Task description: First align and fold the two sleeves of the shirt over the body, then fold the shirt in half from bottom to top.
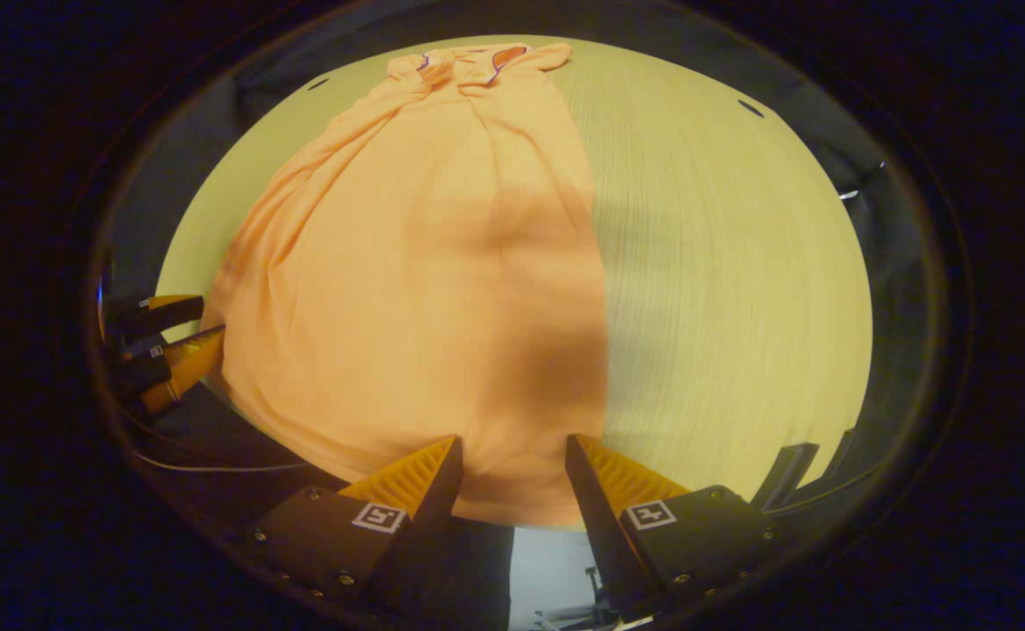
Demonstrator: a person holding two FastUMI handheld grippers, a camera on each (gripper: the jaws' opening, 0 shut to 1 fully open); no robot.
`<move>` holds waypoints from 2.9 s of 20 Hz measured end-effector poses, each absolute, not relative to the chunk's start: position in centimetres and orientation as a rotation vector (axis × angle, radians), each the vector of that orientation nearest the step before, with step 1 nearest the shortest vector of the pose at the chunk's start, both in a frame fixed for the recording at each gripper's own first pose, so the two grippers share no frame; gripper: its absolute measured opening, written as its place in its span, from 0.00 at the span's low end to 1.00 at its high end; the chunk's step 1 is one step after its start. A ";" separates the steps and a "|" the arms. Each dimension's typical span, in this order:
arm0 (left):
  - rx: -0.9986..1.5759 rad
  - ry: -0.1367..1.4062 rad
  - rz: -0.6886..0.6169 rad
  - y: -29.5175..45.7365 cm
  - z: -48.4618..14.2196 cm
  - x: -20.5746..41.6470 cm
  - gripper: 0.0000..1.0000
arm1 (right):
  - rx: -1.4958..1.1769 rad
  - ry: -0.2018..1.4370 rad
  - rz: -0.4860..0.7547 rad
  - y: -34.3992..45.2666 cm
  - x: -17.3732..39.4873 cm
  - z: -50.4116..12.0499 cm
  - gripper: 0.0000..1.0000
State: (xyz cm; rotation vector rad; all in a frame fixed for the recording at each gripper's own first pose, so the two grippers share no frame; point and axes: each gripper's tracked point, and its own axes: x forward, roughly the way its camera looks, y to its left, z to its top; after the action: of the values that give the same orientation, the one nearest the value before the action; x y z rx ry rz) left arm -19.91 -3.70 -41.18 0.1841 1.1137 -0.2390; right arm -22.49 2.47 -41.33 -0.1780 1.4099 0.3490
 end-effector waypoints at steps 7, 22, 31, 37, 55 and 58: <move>0.158 1.144 -0.244 -4.3 -41.3 -19.6 0.97 | -0.187 1.501 0.308 2.6 -22.4 -41.5 0.78; 0.119 1.188 -0.258 -6.2 -41.2 -18.8 0.06 | -0.063 1.532 0.300 3.9 -22.3 -41.2 0.00; 0.139 1.163 -0.227 -5.6 -40.6 -18.3 0.06 | -0.083 1.481 0.302 3.7 -21.6 -40.8 0.05; 0.037 1.133 -0.180 -5.4 -38.5 -15.3 0.06 | -0.036 1.431 0.289 4.3 -19.2 -38.7 0.01; 0.030 0.920 -0.175 -4.4 -30.9 6.3 0.06 | 0.002 1.144 0.301 8.1 3.8 -31.5 0.01; 0.024 0.889 -0.171 -4.3 -29.9 10.6 0.06 | 0.017 1.096 0.300 8.9 8.1 -30.6 0.01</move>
State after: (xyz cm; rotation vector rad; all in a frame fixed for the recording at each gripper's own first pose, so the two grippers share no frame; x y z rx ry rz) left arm 10.65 -4.26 -29.94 0.0240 0.8886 -0.1712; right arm 8.11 8.94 -30.57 0.0168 1.0963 0.3004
